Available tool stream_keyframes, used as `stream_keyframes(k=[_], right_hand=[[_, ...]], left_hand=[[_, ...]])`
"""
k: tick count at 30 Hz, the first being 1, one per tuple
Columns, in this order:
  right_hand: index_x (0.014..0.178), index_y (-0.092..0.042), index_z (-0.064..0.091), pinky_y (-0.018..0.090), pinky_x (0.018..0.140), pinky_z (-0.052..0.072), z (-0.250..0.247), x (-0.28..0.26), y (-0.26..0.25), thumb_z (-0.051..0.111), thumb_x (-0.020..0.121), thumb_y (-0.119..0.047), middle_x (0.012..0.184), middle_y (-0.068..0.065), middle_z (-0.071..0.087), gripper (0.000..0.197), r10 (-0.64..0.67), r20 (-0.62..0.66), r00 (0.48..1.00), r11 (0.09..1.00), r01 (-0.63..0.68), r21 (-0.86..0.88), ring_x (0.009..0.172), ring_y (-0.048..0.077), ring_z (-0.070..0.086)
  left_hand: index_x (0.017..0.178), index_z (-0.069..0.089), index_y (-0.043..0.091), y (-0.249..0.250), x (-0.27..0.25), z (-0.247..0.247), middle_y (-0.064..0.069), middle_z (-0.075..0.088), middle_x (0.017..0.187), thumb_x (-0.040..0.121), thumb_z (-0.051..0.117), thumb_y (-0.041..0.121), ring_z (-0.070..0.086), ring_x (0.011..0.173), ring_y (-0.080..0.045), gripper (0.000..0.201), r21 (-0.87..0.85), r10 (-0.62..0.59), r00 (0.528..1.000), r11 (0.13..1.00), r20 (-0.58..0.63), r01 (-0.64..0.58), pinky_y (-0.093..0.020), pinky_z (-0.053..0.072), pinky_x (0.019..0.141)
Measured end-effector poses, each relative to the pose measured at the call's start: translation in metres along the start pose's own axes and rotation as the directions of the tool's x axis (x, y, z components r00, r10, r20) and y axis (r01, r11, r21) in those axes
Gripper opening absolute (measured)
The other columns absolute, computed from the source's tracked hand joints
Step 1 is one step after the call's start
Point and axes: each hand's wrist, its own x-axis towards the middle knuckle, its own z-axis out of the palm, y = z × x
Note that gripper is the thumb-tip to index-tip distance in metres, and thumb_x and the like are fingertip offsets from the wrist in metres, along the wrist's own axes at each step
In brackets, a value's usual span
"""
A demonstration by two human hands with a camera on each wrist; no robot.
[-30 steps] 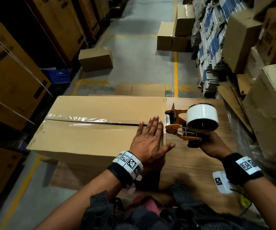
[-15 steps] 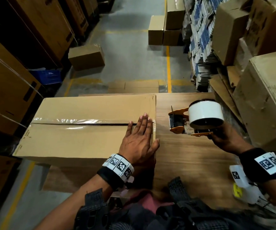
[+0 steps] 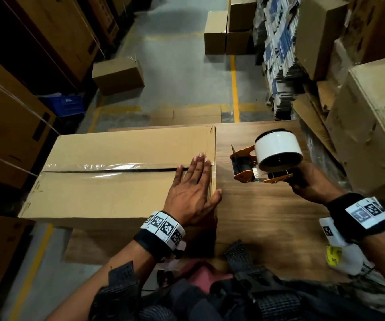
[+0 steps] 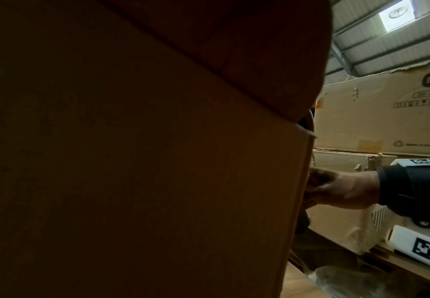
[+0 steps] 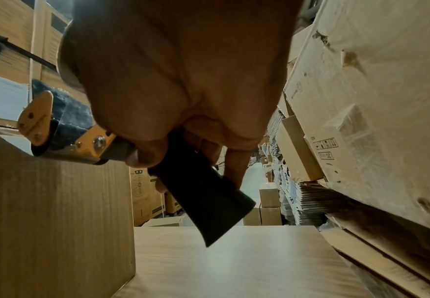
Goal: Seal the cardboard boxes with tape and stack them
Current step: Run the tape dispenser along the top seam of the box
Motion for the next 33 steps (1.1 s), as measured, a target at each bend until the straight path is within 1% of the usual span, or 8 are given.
stream_keyframes(k=[6, 9, 12, 15, 20, 24, 29, 33], right_hand=[[0.088, -0.062, 0.061, 0.045, 0.070, 0.056, -0.014, -0.018, -0.010, 0.049, 0.069, -0.048, 0.083, -0.001, 0.067, 0.027, -0.098, 0.009, 0.995, 0.989, 0.097, 0.114, 0.078, 0.016, 0.066], [0.095, -0.043, 0.068, 0.039, 0.072, 0.059, -0.014, -0.012, -0.006, 0.064, 0.082, -0.023, 0.085, -0.006, 0.069, 0.024, -0.054, -0.001, 0.999, 0.999, 0.054, 0.000, 0.080, 0.014, 0.068], [0.095, -0.022, 0.066, 0.012, 0.054, 0.041, -0.014, -0.007, 0.004, 0.068, 0.085, 0.008, 0.077, -0.016, 0.059, 0.032, 0.050, 0.012, 0.999, 0.979, -0.046, -0.196, 0.070, 0.000, 0.058], [0.100, -0.019, 0.063, 0.013, 0.048, 0.031, -0.014, -0.007, 0.007, 0.068, 0.085, 0.007, 0.073, -0.012, 0.055, 0.030, 0.130, 0.025, 0.991, 0.950, -0.117, -0.291, 0.067, -0.001, 0.050], [0.120, -0.031, 0.058, 0.046, 0.070, 0.059, 0.010, 0.005, 0.019, 0.068, 0.082, -0.003, 0.094, 0.002, 0.073, 0.048, 0.137, 0.075, 0.988, 0.948, -0.109, -0.300, 0.085, 0.026, 0.067], [0.116, -0.039, 0.050, 0.045, 0.070, 0.059, 0.037, 0.020, 0.010, 0.062, 0.083, -0.026, 0.095, 0.001, 0.072, 0.038, 0.131, 0.125, 0.983, 0.941, -0.084, -0.328, 0.084, 0.029, 0.068], [0.117, -0.028, 0.050, 0.046, 0.076, 0.058, 0.044, 0.029, -0.006, 0.062, 0.085, -0.015, 0.099, 0.006, 0.069, 0.036, 0.151, 0.133, 0.980, 0.916, -0.088, -0.391, 0.090, 0.032, 0.066], [0.121, -0.026, 0.052, 0.034, 0.081, 0.054, 0.057, 0.014, 0.012, 0.059, 0.090, -0.022, 0.112, 0.000, 0.069, 0.032, 0.143, 0.249, 0.958, 0.744, 0.062, -0.665, 0.105, 0.027, 0.068]], left_hand=[[0.164, -0.018, 0.020, 0.000, -0.001, 0.001, 0.001, -0.031, 0.168, 0.097, 0.003, 0.071, -0.030, 0.154, -0.012, 0.087, 0.002, 0.001, 1.000, 1.000, -0.012, -0.001, -0.049, -0.007, 0.128], [0.164, -0.017, 0.019, -0.001, -0.001, 0.002, 0.001, -0.030, 0.169, 0.095, 0.001, 0.071, -0.029, 0.154, -0.012, 0.089, 0.001, 0.000, 1.000, 1.000, -0.009, 0.000, -0.050, -0.007, 0.128], [0.164, -0.017, 0.019, -0.001, 0.000, 0.001, 0.001, -0.030, 0.169, 0.096, 0.004, 0.070, -0.029, 0.155, -0.012, 0.087, 0.000, -0.002, 1.000, 1.000, -0.011, 0.002, -0.050, -0.007, 0.128], [0.164, -0.017, 0.019, -0.001, 0.000, 0.000, 0.000, -0.030, 0.169, 0.097, 0.006, 0.070, -0.029, 0.155, -0.012, 0.087, -0.003, 0.000, 1.000, 1.000, -0.001, 0.000, -0.049, -0.007, 0.128], [0.164, -0.016, 0.019, 0.001, 0.000, 0.001, 0.000, -0.030, 0.169, 0.094, 0.001, 0.071, -0.030, 0.154, -0.012, 0.090, -0.001, -0.005, 1.000, 1.000, -0.003, 0.005, -0.049, -0.009, 0.128], [0.164, -0.016, 0.020, 0.000, 0.000, 0.001, 0.000, -0.031, 0.169, 0.091, -0.002, 0.073, -0.031, 0.154, -0.011, 0.092, -0.003, -0.004, 1.000, 1.000, 0.001, 0.004, -0.048, -0.010, 0.128], [0.165, -0.015, 0.019, 0.000, 0.001, 0.001, 0.000, -0.029, 0.169, 0.089, -0.004, 0.074, -0.029, 0.155, -0.012, 0.094, 0.003, -0.001, 1.000, 1.000, -0.001, 0.001, -0.047, -0.011, 0.128], [0.165, -0.014, 0.018, 0.002, 0.000, 0.003, -0.001, -0.028, 0.170, 0.089, -0.005, 0.074, -0.028, 0.155, -0.012, 0.095, 0.019, -0.008, 1.000, 1.000, -0.011, 0.008, -0.047, -0.011, 0.128]])
